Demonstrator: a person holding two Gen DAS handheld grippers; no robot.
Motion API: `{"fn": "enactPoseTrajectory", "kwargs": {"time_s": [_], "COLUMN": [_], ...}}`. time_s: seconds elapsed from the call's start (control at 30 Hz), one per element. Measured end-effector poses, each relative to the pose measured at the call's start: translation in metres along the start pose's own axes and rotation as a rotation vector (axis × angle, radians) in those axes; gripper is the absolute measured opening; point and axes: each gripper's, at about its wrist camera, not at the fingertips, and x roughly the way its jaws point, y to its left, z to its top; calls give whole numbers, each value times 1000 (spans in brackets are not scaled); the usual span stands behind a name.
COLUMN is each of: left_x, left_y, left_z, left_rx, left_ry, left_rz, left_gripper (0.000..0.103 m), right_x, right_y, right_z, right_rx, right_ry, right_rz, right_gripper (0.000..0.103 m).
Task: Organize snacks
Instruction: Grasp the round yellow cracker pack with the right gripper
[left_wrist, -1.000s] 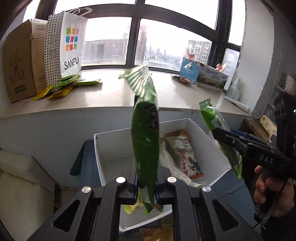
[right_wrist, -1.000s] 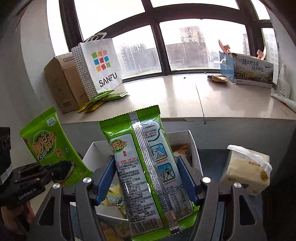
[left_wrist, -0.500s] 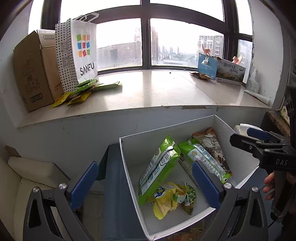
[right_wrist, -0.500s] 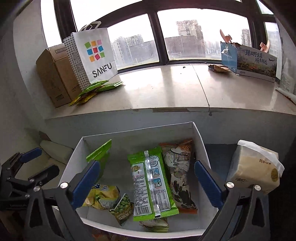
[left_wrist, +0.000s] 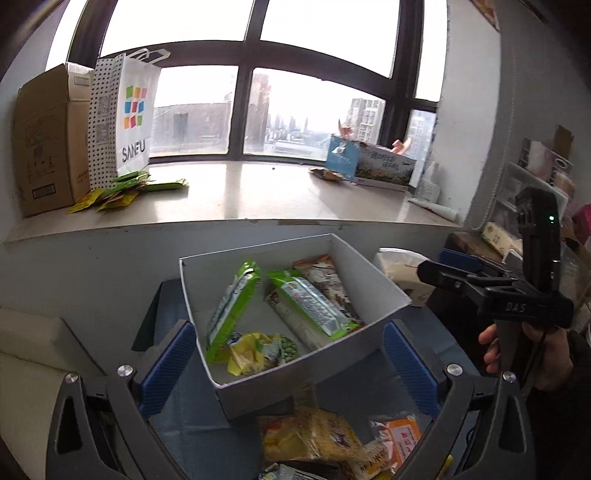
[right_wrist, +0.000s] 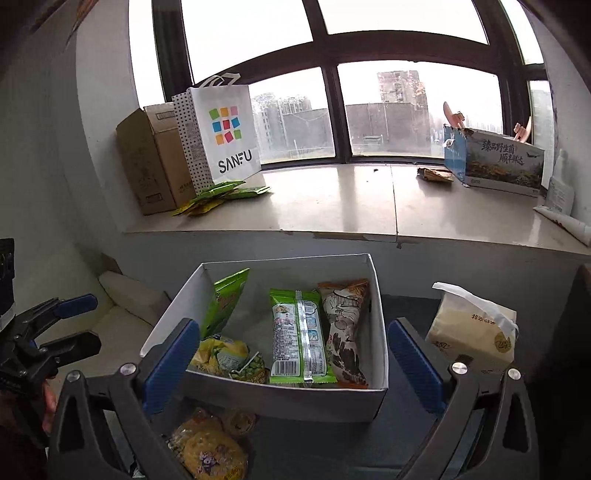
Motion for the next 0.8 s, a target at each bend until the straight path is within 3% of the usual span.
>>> {"fn": "enactPoseTrajectory", "kwargs": {"time_s": [0.2,0.4,0.6,0.8], "left_x": [-34,-52,-58,-66], "left_y": [-29,-32,-28,-22], "left_z": [-36,-73,-103,-118], "left_rx": [63,51,31,15], "left_ry": [-7,48,91,92], "left_rz": [-26,-21,-7,-33], "left_gripper": [103,103,103,103], "right_x": [-42,-60,-28,29], "right_y": [19,32,41,53], "right_z": [-33,-81,-125,-138], "right_rx": [-102,-143,-132,-123], "right_ry": [0,64,203,324], "right_rz": [31,106,173,321], "right_gripper": [103,103,103,103]}}
